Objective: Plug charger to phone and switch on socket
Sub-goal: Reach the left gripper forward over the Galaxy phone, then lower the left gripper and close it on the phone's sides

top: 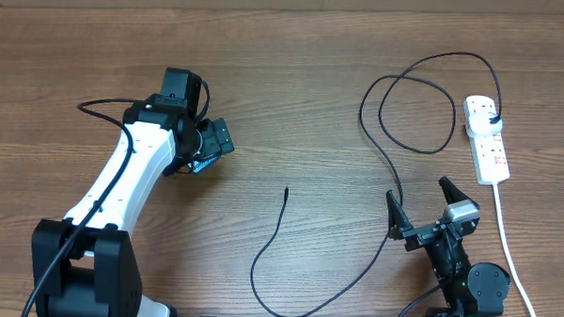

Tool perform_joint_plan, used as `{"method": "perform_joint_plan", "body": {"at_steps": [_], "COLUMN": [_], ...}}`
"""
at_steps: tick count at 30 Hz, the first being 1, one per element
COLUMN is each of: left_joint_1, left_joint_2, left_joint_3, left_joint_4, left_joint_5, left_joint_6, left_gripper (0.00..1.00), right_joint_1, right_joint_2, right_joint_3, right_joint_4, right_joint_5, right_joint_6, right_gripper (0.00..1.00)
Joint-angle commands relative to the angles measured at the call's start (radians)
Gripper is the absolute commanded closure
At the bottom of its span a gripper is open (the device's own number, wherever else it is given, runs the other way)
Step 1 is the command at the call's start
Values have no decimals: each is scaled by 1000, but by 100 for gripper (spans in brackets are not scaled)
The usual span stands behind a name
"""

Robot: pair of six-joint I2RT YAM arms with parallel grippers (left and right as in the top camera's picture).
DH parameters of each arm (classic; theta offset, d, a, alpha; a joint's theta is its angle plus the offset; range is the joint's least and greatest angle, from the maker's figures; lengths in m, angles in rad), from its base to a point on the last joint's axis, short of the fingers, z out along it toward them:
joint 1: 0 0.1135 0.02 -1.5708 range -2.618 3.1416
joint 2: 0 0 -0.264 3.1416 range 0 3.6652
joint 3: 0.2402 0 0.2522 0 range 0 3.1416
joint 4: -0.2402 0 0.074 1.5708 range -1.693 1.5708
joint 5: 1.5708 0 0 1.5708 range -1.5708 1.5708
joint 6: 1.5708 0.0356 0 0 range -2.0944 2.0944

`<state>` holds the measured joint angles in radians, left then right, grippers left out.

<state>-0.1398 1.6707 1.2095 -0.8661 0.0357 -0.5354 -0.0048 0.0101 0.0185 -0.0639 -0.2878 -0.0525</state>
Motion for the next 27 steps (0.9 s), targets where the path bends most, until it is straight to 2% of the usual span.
{"method": "perform_joint_plan", "body": {"at_steps": [1, 8, 19, 27], "left_joint_1": [13, 76, 117, 117], "left_joint_2": [11, 11, 55, 256], "left_joint_3": [26, 26, 39, 306], "left_joint_4": [4, 3, 6, -201], "left_joint_5": [11, 7, 7, -3], "left_joint_6": [-159, -232, -261, -244], "left_gripper": [0, 0, 0, 0], "right_joint_1": [5, 5, 5, 5], "right_joint_2": [-7, -7, -7, -7], "right_joint_3": [-11, -11, -11, -11], "right_joint_4": [5, 5, 5, 5], "right_joint_5": [7, 7, 7, 7], "right_joint_6": [-2, -2, -2, -2], "right_gripper": [0, 0, 0, 0]}}
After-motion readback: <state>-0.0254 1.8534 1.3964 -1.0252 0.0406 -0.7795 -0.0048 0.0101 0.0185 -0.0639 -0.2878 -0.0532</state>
